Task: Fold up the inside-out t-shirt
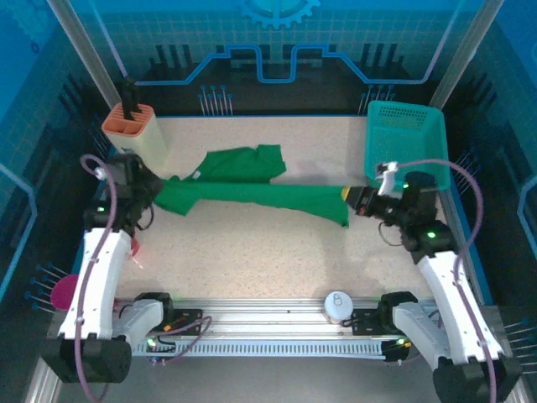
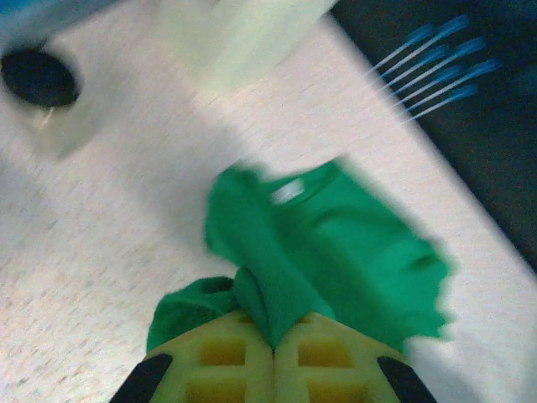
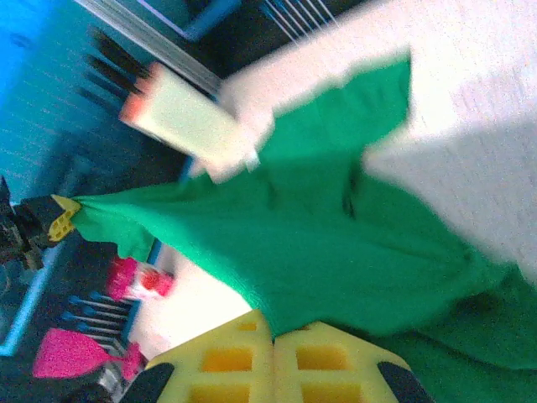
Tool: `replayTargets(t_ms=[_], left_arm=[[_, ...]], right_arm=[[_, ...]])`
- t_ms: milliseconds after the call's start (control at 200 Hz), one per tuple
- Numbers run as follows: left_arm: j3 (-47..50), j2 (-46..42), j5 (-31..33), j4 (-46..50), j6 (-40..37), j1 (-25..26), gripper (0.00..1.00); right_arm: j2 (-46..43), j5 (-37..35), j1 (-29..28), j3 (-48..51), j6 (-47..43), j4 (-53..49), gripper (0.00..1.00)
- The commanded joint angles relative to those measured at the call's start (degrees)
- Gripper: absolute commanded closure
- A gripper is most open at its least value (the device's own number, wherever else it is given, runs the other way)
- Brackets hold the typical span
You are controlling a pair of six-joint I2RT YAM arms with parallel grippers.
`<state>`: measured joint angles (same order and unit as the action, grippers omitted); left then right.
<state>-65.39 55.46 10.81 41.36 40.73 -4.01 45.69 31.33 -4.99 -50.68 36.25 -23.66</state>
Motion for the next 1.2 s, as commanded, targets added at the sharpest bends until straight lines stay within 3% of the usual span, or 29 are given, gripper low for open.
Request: replayTargets(t_ms=[0,90,180,350,480,625,716,756,871,941,1081,1196], left_arm=[[-12.4,-4.4,-4.7,6.3,-8.6,-0.7,1.0],[-20.5,-6.8,-6.8,5.9,-16.8,-0.8,1.0],[-29.1,-7.9,-2.6,6.9,-23.8,-0.7,1.0],[-40.0,-5.8,0.5,6.3,-27.3,-0.7,1.0],[-36.8,-2.4,-3.1,-0.7,-26.5,-0.7,1.0],[-31.3,7.0,-8.5,-4.9,-26.0,-0.7,1.0],[-30.0,14.7,-13.8,-5.7,-27.3,-0.7,1.0],[-29.7,17.8,-14.9,-5.8,-28.3,-0.7,1.0],[-30.1,21.4,-14.8,-4.8,-30.7,-0.7,1.0],[-28.6,19.8,-14.9,-5.8,-31.7,-0.6,1.0],[-25.6,16.3,-15.4,-6.4,-33.3,-0.6,1.0],[-20.9,13.9,-20.1,-6.1,-31.6,-0.4,1.0]], right_arm=[[-1.2,3.5,1.1,-11.3,0.6,-8.7,1.0],[-2.3,3.9,1.2,-21.1,0.5,-12.5,1.0],[-3.4,5.1,1.2,-29.5,1.6,-14.1,1.0],[0.8,5.6,1.2,-43.6,0.8,-23.7,1.0],[4.5,-2.0,1.2,-37.5,1.7,-23.6,1.0],[10.8,-2.9,2.1,-25.7,1.3,-14.7,1.0],[17.9,1.7,4.0,-22.9,-0.1,-12.5,1.0],[20.8,7.3,5.1,-21.5,0.5,-9.5,1.0],[23.5,21.6,8.6,-16.2,10.6,7.6,1.0],[21.9,22.9,11.3,-13.0,14.9,13.1,1.0],[20.1,22.3,13.3,-12.8,6.7,3.4,0.96],[17.4,24.6,12.5,-6.3,7.1,6.9,0.93]])
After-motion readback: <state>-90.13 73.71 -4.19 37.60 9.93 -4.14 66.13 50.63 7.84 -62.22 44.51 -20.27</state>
